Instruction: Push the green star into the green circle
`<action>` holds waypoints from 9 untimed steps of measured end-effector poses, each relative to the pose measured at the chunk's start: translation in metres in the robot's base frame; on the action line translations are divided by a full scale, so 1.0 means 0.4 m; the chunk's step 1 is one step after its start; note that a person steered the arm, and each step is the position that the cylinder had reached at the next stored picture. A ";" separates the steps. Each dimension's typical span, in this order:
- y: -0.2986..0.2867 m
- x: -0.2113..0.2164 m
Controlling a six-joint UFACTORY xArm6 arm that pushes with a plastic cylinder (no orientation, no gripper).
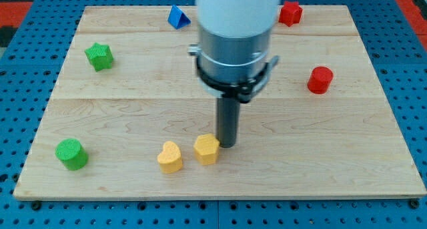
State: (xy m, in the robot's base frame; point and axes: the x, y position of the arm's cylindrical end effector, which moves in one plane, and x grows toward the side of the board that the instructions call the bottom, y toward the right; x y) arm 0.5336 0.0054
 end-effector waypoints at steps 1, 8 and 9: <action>-0.045 -0.001; -0.426 -0.209; -0.559 -0.244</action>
State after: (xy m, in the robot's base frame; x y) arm 0.4360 -0.2182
